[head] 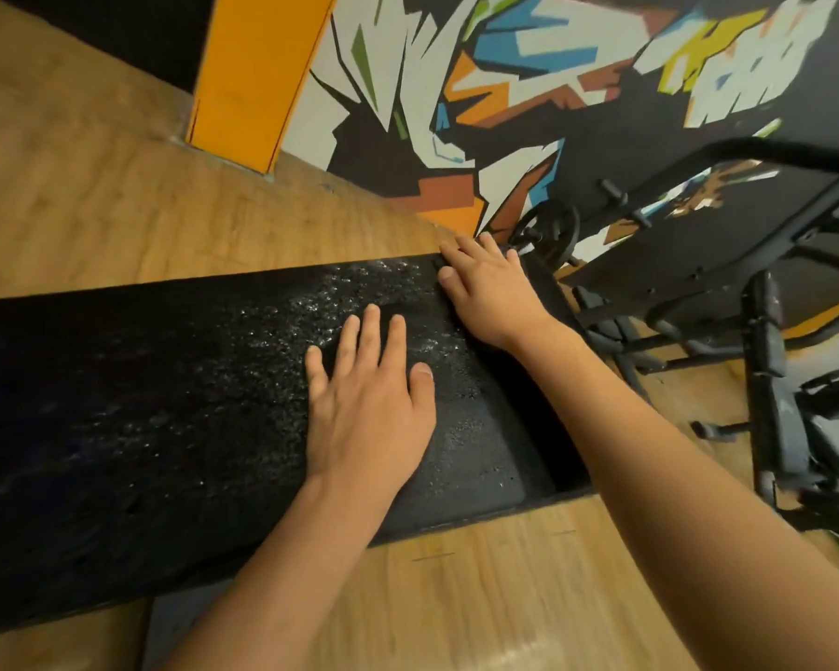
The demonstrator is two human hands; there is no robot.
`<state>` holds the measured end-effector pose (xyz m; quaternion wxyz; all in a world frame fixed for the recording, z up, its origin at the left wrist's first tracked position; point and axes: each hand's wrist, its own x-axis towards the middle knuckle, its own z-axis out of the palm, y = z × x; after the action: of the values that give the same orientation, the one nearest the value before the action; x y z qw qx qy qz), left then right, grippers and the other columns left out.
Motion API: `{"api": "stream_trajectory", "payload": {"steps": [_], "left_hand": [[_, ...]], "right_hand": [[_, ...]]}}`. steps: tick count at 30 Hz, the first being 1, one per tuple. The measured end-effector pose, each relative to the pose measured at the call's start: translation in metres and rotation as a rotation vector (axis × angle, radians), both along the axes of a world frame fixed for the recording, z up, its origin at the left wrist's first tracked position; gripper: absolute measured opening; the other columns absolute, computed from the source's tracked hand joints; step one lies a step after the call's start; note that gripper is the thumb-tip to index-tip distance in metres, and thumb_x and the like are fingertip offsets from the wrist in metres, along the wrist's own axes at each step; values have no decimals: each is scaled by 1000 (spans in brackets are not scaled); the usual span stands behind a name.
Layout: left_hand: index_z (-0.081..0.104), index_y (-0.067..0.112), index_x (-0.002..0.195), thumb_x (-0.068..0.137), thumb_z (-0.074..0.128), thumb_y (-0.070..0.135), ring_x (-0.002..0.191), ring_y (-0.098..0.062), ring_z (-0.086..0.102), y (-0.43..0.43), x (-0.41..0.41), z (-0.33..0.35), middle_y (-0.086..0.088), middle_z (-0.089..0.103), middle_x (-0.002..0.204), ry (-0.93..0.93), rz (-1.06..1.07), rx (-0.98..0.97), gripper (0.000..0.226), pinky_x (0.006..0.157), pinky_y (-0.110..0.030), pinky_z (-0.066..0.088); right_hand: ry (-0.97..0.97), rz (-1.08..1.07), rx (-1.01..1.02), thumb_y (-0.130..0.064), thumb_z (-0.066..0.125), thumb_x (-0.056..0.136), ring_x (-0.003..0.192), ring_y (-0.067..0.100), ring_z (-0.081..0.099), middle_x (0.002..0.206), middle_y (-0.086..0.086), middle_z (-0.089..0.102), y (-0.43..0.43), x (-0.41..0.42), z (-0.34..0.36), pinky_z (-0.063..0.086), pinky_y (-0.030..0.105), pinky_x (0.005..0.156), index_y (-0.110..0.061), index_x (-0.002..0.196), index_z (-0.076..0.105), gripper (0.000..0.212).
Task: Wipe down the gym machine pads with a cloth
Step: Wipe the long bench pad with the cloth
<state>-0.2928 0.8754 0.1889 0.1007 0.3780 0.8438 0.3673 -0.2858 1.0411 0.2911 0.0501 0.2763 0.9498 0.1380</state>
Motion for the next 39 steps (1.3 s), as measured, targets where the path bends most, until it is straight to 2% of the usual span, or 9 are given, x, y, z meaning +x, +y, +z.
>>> {"api": "stream_trajectory", "payload": {"steps": [4, 8, 11, 18, 23, 26, 30, 35, 39], "left_hand": [[2, 27, 163, 106, 13, 48, 157, -15, -9, -4, -1, -3, 4, -8, 170, -16, 2, 14, 62, 124, -52, -6], [3, 26, 163, 106, 14, 48, 157, -17, -8, -6, 0, -1, 3, -7, 171, -19, 13, 16, 62, 123, -57, -7], [5, 28, 163, 105, 15, 50, 157, -24, -8, -7, 0, 0, 0, -5, 171, -20, 37, -1, 62, 121, -63, -9], [4, 30, 163, 105, 14, 53, 157, -30, -10, -9, 2, 2, -1, -6, 171, -42, 45, -46, 63, 118, -70, -11], [5, 30, 163, 105, 15, 52, 157, -31, -8, -9, 1, 3, -2, -5, 171, -35, 39, -31, 63, 118, -70, -7], [5, 30, 163, 105, 17, 52, 157, -31, -8, -8, 0, 3, -3, -5, 171, -34, 39, -25, 63, 119, -70, -5], [4, 29, 163, 105, 18, 51, 156, -31, -10, -7, -2, 3, -3, -6, 171, -44, 30, -16, 64, 119, -70, -4], [3, 28, 163, 105, 17, 51, 156, -32, -10, -4, -2, 2, -4, -7, 171, -46, 29, -8, 64, 118, -71, -3], [3, 27, 163, 104, 17, 50, 156, -32, -9, -4, -3, 3, -4, -6, 171, -53, 27, -10, 64, 118, -71, -2]], "right_hand": [[-23, 2, -30, -36, 29, 112, 157, 33, 7, 170, 6, 17, -17, 31, 1, 8, 55, 124, -17, 161, 27, 53], [-41, 2, 8, -35, 28, 112, 153, 34, 19, 165, 8, 30, -12, 9, -3, 18, 56, 121, -17, 156, 37, 48], [-31, -28, 12, -34, 28, 112, 153, 36, 18, 163, 11, 32, -7, -8, -4, 15, 58, 122, -17, 149, 43, 44], [-38, -4, -17, -39, 29, 112, 158, 31, 5, 171, 6, 13, -33, 39, -5, 5, 56, 124, -20, 162, 25, 54], [-31, -3, 10, -36, 29, 112, 155, 34, 15, 165, 7, 29, -15, 4, -7, 11, 60, 122, -21, 157, 36, 49], [3, -60, 15, -35, 30, 112, 155, 34, 16, 165, 8, 30, -3, -18, -11, 10, 61, 124, -21, 152, 43, 45], [-11, -51, 23, -35, 30, 111, 145, 32, 31, 155, 10, 40, -13, -8, -8, 22, 57, 119, -16, 147, 45, 43], [-20, -76, -9, -38, 28, 111, 157, 33, 7, 170, 7, 17, -31, 32, -8, 10, 56, 124, -18, 162, 26, 54], [-24, -100, 44, -36, 28, 112, 153, 34, 17, 166, 8, 26, -24, 3, -8, 15, 57, 122, -18, 158, 33, 49]]}}
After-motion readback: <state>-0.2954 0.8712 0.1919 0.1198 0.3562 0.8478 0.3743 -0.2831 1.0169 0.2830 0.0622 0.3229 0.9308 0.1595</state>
